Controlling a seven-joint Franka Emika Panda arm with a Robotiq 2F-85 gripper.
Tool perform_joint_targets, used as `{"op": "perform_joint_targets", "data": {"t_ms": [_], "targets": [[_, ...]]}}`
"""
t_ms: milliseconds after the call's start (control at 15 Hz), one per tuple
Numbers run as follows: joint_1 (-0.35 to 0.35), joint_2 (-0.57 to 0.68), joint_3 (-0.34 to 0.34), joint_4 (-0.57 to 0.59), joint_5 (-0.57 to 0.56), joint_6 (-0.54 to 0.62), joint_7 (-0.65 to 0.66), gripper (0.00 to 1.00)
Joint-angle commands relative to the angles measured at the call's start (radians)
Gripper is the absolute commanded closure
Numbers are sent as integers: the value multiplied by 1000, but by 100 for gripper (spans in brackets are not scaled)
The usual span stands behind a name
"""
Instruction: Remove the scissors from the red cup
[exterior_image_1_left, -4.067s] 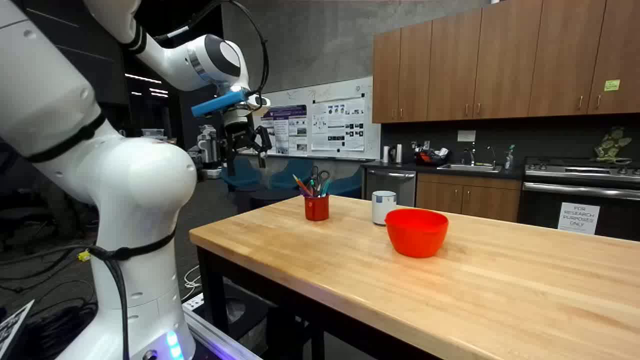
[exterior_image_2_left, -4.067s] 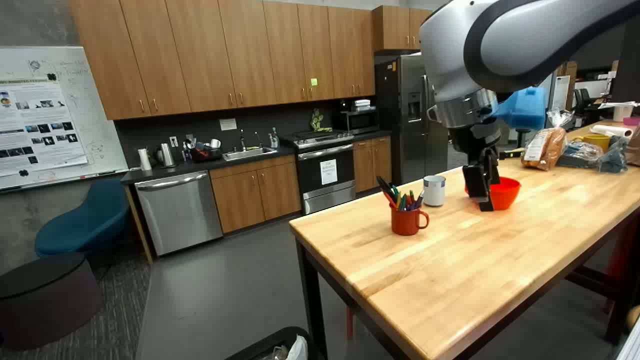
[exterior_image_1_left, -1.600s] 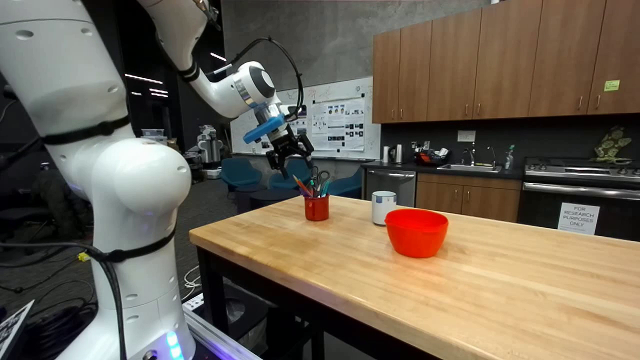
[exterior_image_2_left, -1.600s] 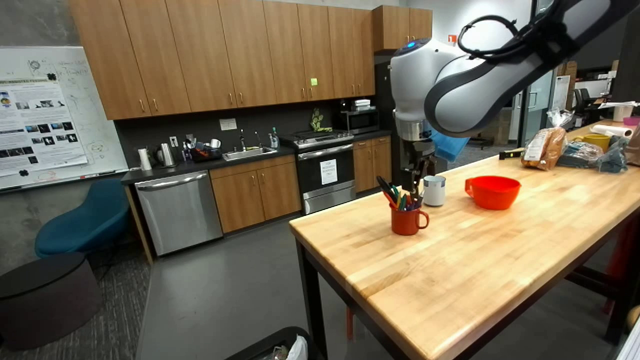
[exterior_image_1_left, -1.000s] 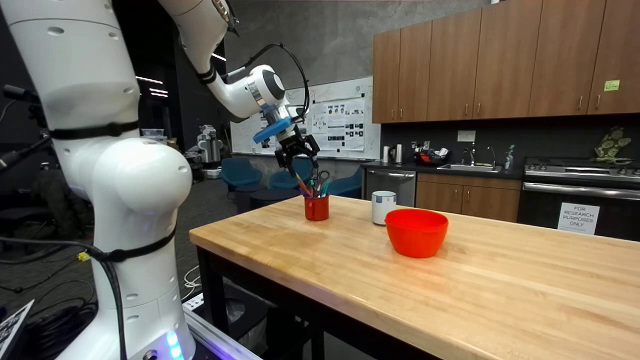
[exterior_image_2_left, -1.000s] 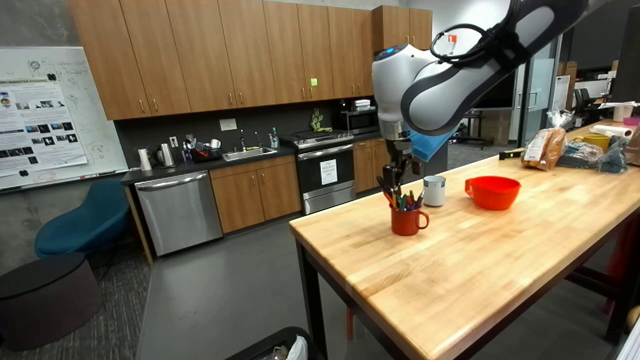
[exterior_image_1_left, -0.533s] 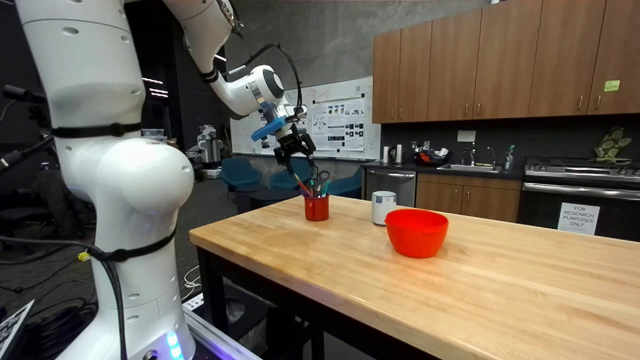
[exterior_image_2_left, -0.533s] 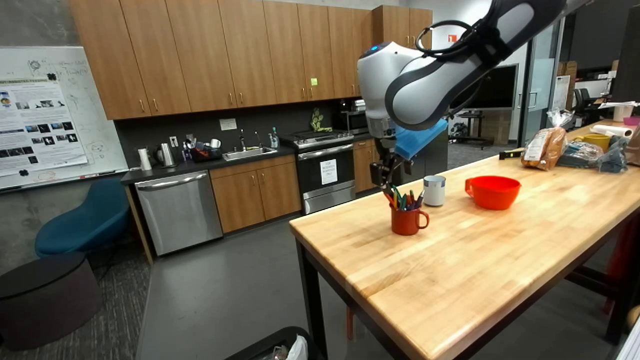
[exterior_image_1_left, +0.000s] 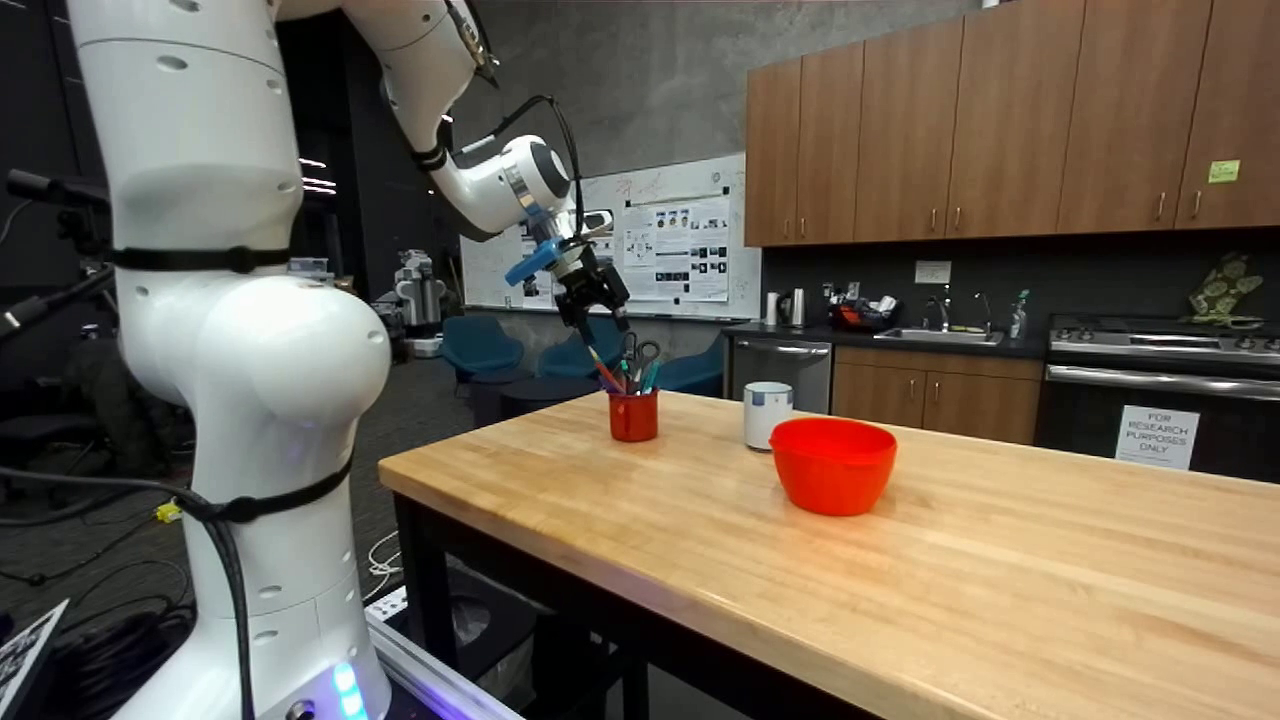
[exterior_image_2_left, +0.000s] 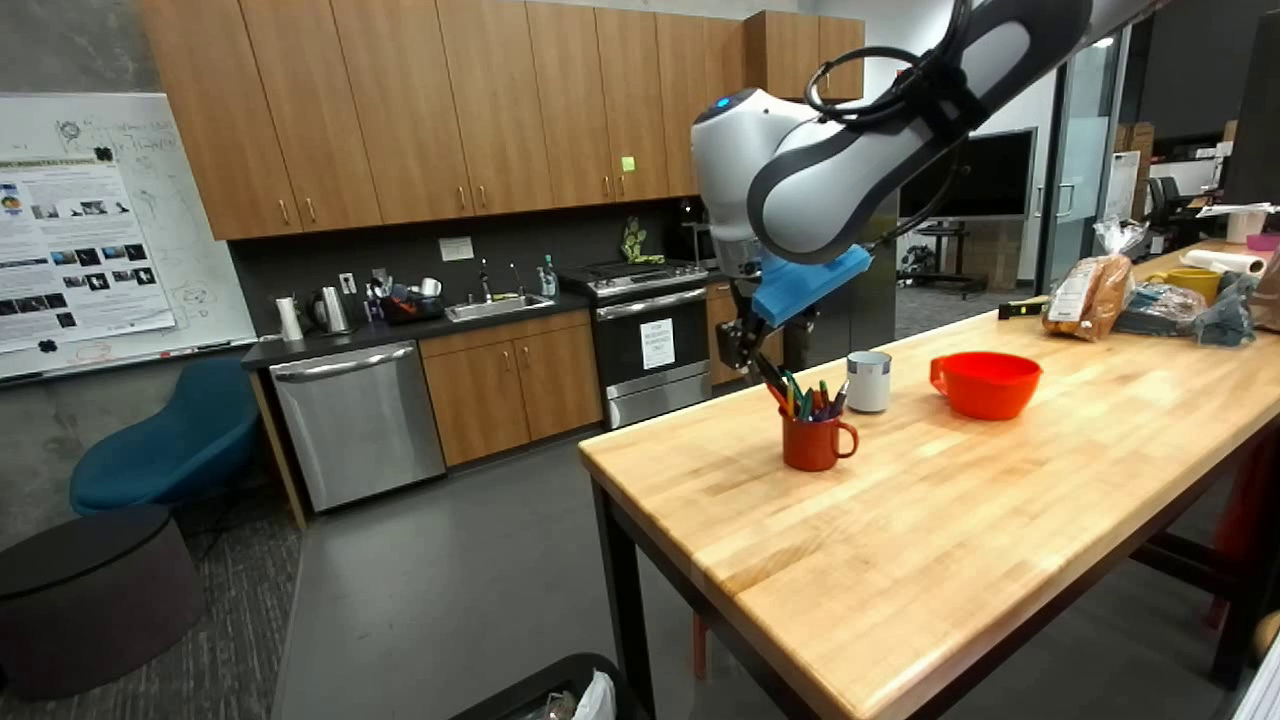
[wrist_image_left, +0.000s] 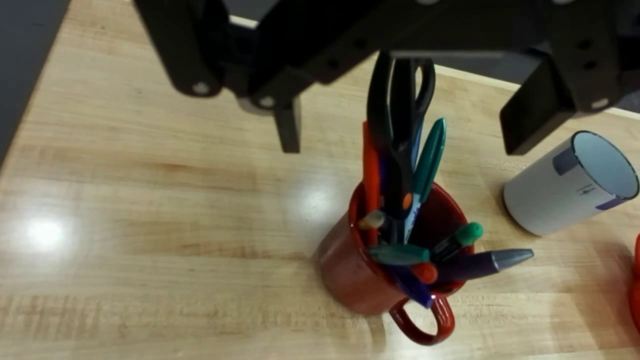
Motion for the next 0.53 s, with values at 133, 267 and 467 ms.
{"op": "perform_joint_targets", "data": {"t_ms": [133, 267, 467], "targets": [[30, 66, -20, 70, -147, -50, 178, 0], [37, 88, -27, 82, -184, -71, 214, 0], [47, 123, -40, 99, -221, -97, 235, 0]]}}
